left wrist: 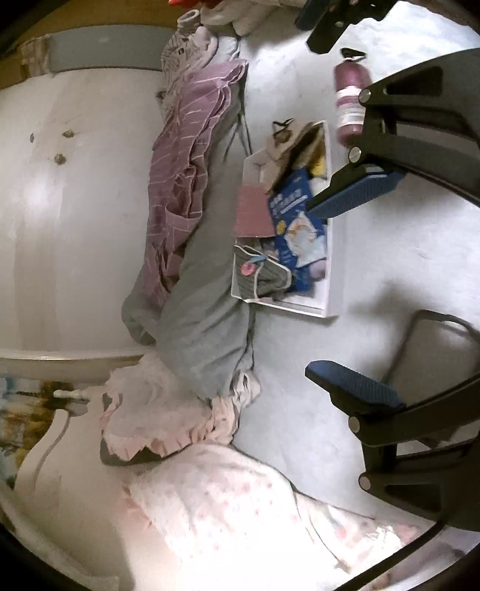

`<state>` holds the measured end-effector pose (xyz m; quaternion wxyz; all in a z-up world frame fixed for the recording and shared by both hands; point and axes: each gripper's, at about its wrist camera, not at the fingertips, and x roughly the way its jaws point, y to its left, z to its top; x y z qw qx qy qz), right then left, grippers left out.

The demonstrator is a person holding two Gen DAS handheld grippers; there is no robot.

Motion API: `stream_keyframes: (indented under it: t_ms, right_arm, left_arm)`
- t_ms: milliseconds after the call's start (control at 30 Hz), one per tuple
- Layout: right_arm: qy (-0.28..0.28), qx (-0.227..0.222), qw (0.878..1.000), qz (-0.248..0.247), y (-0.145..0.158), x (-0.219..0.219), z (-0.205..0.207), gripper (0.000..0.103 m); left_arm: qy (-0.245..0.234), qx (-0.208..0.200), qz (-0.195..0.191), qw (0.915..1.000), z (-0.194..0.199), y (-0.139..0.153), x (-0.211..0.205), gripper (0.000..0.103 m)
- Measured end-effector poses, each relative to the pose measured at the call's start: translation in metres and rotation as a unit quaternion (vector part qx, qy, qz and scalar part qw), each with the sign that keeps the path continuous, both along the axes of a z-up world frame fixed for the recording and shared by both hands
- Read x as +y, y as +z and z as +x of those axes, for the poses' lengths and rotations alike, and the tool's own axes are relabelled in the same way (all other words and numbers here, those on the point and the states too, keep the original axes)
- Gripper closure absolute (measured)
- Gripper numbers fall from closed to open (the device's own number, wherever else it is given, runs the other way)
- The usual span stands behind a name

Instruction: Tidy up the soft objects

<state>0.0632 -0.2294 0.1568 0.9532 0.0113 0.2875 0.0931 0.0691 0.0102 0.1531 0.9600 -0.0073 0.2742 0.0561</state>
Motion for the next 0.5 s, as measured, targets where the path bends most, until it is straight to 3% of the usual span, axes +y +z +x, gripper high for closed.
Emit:
stream_keyframes:
  t_ms: [200,367,500]
  right_arm:
    - [-0.036,-0.036,0.998,-0.047,-0.024,-0.002,-0.056,0.028]
    - [-0.043,-0.016,0.999,-0.014,-0.038,-0.008,-0.073,0.027]
    - [-0.046,-0.014,0.999,0.014,-0.049,-0.008,-0.083,0.027]
  left_arm:
    - [-0.015,0.029,-0.048,0.9983,-0.037,-0.027,0.000,0.022]
    - [-0.007,0.060,-0.098,0.9934,-0.060,-0.060,0.005,0.022]
    - [0.003,0.064,-0.085,0.9944,-0.072,-0.080,0.000,0.021]
